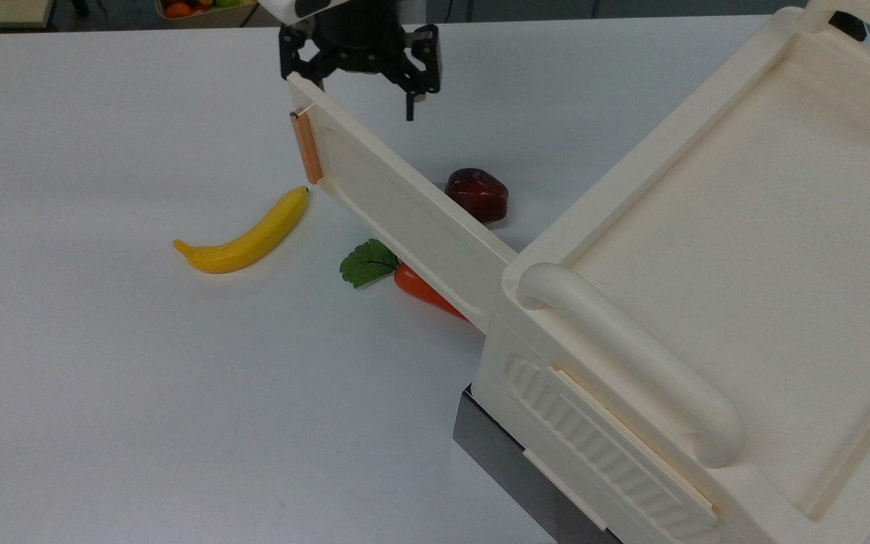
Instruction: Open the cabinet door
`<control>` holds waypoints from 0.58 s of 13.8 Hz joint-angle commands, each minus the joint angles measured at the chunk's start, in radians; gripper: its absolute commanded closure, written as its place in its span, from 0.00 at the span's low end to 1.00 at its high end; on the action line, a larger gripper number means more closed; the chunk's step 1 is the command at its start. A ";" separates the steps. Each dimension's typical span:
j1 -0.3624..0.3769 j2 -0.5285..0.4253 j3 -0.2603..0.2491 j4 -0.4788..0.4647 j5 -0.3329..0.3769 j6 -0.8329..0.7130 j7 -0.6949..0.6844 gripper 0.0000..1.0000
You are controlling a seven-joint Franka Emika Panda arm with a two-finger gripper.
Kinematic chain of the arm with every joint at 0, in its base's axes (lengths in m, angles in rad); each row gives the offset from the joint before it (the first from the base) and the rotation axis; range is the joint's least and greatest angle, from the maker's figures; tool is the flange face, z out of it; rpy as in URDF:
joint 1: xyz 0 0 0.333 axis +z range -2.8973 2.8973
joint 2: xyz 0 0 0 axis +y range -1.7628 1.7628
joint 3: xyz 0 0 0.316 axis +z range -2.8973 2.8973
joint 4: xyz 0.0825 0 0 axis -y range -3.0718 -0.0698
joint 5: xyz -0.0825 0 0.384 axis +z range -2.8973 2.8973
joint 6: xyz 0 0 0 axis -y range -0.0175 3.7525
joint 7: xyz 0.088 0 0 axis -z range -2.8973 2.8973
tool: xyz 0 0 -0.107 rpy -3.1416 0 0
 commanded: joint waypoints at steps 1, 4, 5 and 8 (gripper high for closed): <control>-0.021 -0.042 0.001 -0.040 -0.048 -0.090 -0.009 0.00; -0.041 -0.120 0.001 -0.122 -0.048 -0.088 -0.022 0.00; -0.042 -0.138 -0.001 -0.139 -0.048 -0.091 -0.035 0.00; -0.042 -0.161 -0.013 -0.156 -0.046 -0.097 -0.041 0.00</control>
